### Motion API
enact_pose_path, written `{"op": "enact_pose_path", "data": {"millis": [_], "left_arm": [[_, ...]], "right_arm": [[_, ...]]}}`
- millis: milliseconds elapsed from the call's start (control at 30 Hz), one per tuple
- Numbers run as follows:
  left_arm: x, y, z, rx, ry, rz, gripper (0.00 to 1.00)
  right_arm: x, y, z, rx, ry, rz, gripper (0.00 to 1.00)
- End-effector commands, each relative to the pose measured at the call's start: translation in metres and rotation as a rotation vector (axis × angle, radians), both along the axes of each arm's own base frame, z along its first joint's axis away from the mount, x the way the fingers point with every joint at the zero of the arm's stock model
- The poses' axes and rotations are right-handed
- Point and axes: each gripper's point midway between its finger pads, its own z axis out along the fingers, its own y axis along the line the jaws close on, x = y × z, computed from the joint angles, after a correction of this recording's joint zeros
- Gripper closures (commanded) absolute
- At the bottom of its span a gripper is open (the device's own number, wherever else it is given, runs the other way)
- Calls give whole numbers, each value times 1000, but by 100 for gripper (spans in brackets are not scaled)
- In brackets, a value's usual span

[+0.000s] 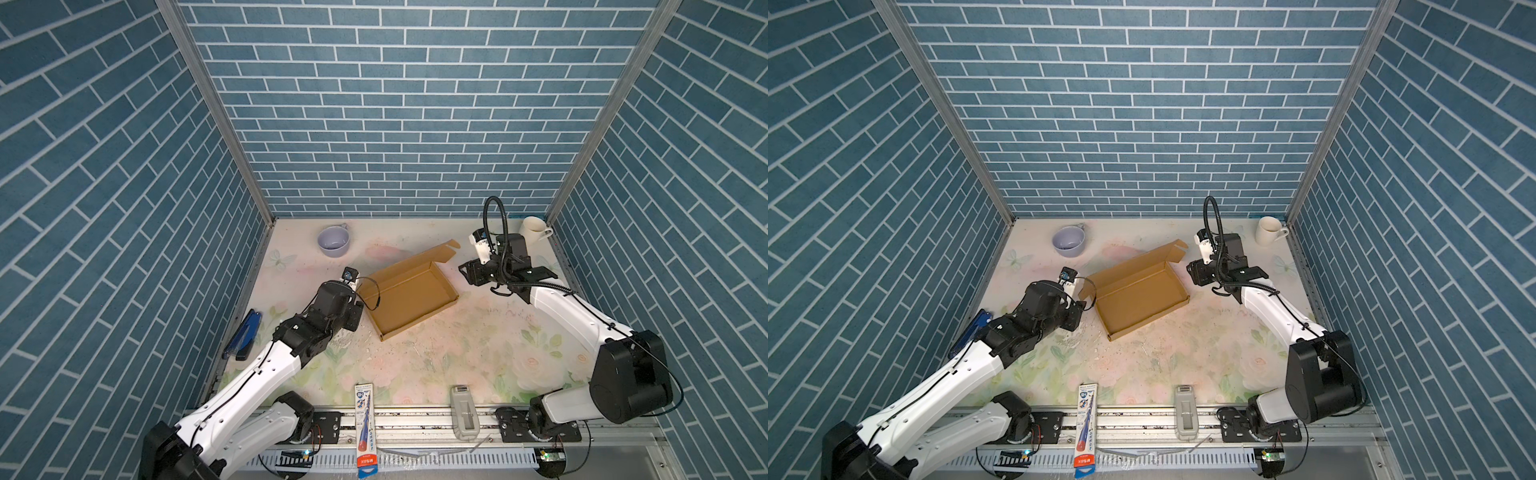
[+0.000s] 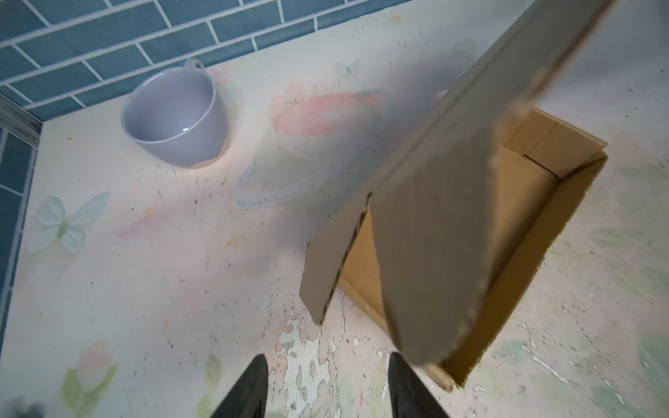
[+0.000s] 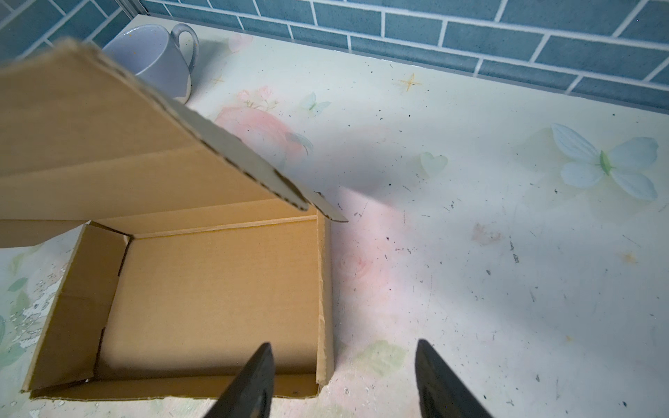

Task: Assemble paper box
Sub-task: Fold the lid at the center of the table.

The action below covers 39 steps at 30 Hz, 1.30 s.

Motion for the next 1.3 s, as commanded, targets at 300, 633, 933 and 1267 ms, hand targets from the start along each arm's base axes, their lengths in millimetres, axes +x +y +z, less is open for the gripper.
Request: {"op": "enact_pose_path", "data": {"millis": [300,633,933,1267], "left_arm": [[44,-16,-1,16,-74,21,63],[58,-21,2,5,-87,-3,96],[66,-21,5,-60,-88,-62,100],[73,-24,3,-77,-71,-79,100]], "right_arm": [[10,3,31,13,-63,17,39],[27,8,21,-30,-103,47,38],[56,15,13,-77,-141,69,37],[69,43,13,24,-130,175,55]]}}
